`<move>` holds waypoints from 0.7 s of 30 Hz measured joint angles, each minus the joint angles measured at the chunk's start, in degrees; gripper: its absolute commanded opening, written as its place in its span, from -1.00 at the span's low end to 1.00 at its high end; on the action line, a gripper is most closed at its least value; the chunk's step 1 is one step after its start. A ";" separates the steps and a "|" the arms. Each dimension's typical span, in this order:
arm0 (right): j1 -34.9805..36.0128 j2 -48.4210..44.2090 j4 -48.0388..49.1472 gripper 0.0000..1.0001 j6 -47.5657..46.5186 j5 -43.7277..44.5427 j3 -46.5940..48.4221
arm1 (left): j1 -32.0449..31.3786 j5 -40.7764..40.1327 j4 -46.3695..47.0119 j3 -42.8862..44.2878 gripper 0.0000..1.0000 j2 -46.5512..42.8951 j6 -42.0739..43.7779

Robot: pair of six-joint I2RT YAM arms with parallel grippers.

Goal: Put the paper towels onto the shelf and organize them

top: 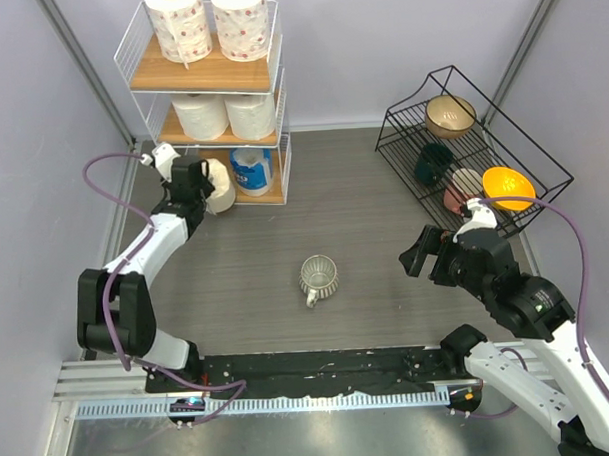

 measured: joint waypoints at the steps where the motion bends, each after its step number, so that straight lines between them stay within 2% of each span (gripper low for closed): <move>1: 0.00 0.13 -0.04 0.96 -0.04 0.07 0.00 | 0.00 -0.42 0.04 0.55 -0.31 0.72 0.04; 12: 0.00 1.53 -0.17 0.96 -1.07 0.94 0.00 | 0.37 -3.02 1.05 4.15 -0.28 6.97 0.42; 21: 0.00 2.89 -0.11 0.96 -1.88 1.05 0.00 | 0.37 -4.15 6.73 4.04 -0.28 9.27 -1.73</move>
